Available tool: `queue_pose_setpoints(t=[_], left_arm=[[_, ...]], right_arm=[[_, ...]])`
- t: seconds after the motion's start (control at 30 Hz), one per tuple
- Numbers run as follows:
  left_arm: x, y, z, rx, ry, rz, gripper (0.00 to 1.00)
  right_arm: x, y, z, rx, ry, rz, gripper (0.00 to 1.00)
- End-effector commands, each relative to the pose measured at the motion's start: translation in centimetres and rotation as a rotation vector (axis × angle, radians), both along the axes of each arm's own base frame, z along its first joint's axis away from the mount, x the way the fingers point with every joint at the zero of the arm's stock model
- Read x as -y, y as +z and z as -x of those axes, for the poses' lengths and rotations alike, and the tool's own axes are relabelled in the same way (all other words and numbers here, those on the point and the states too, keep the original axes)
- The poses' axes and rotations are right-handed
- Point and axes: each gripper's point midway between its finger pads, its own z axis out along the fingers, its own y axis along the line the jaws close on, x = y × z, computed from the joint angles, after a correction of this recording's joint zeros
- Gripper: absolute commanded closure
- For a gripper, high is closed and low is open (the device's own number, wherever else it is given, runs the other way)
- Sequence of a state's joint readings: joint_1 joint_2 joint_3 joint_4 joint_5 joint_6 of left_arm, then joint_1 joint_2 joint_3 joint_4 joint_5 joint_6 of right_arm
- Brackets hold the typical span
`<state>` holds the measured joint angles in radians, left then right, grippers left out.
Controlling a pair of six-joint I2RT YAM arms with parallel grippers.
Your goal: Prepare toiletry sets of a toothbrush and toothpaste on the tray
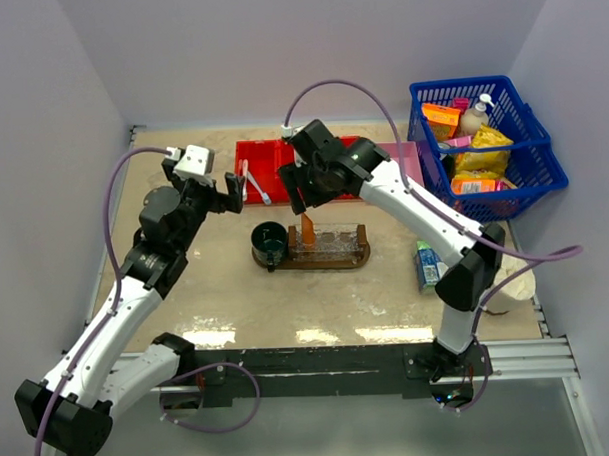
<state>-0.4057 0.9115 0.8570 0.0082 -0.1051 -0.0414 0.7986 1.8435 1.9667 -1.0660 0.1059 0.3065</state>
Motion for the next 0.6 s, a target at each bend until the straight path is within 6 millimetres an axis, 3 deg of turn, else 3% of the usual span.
queue_pose_setpoints(t=[0.0,0.07,0.17,0.3,0.33,0.37,0.43,0.5,0.57], left_arm=[[-1.5,3.5,0.4,0.107,0.064,0.045,0.0],[-1.7,3.2,0.4,0.105,0.077,0.05,0.0],[-1.9,3.5,0.5,0.11,0.087,0.066,0.0],[-1.8,2.9,0.3,0.101,0.089,0.065,0.0],[-1.8,2.8,0.2,0.098,0.089,0.063,0.0],[-1.7,2.7,0.1,0.094,0.089,0.061,0.0],[-1.7,2.4,-0.1,0.086,0.09,0.055,0.0],[-1.7,2.3,-0.2,0.082,0.09,0.053,0.0],[-1.6,2.2,-0.2,0.081,0.089,0.051,0.0]], right_arm=[[0.2,4.9,-1.5,0.182,-0.061,-0.116,0.33],[0.0,5.8,-2.3,0.239,-0.075,-0.153,0.35],[-0.6,5.6,-4.0,0.299,-0.107,-0.161,0.38],[-1.7,3.3,-6.7,0.336,-0.117,-0.087,0.4],[-1.9,3.8,-7.5,0.36,-0.127,-0.079,0.4],[-2.3,2.4,-8.6,0.366,-0.118,-0.036,0.41],[-2.7,2.8,-10.0,0.41,-0.121,-0.016,0.42],[-2.8,1.2,-11.8,0.413,-0.126,0.029,0.42],[-3.2,1.5,-13.0,0.411,-0.13,0.003,0.44]])
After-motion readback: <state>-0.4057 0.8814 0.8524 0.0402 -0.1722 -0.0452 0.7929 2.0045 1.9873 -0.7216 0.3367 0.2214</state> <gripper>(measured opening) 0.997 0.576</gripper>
